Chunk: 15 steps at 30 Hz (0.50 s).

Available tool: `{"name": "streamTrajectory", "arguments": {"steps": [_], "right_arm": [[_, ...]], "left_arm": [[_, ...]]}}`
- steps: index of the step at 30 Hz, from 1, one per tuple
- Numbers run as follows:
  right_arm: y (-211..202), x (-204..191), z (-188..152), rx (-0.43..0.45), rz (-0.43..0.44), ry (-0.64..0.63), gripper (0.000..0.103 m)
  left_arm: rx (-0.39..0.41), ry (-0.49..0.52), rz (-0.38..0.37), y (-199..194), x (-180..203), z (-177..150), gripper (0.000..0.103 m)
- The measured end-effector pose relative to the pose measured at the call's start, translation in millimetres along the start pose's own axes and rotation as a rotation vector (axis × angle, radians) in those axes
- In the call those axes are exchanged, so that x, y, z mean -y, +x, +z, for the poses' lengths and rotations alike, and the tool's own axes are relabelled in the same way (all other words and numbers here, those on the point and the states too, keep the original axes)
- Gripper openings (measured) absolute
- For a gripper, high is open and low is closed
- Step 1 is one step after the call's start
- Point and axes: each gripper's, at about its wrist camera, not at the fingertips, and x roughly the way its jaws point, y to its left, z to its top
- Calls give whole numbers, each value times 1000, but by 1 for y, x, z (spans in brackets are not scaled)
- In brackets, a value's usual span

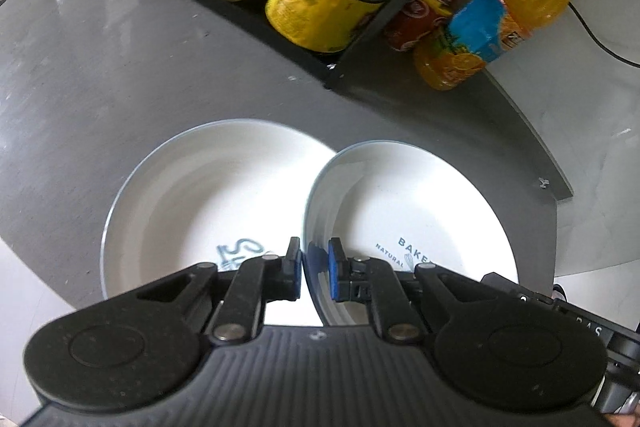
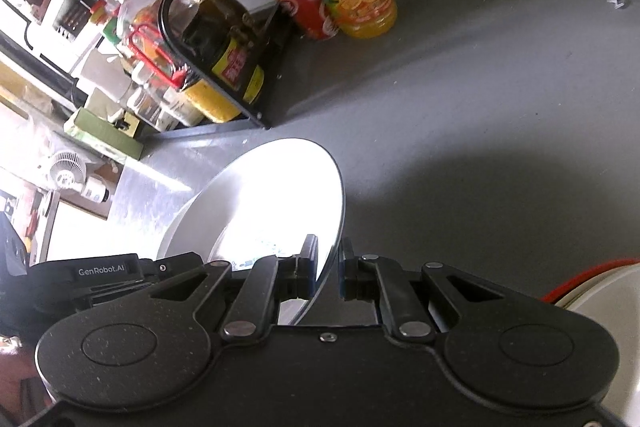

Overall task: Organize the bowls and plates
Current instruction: 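Lift the 'BAKERY' plate with both grippers and carry it over the plate stack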

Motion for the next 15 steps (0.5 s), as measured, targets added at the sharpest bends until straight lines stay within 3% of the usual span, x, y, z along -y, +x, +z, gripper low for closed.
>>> {"name": "streamTrajectory", "arguments": {"steps": [15], "right_arm": [[16, -25, -10, -35, 3, -81, 10]], "left_arm": [[-6, -39, 54, 4, -31, -18, 16]]}}
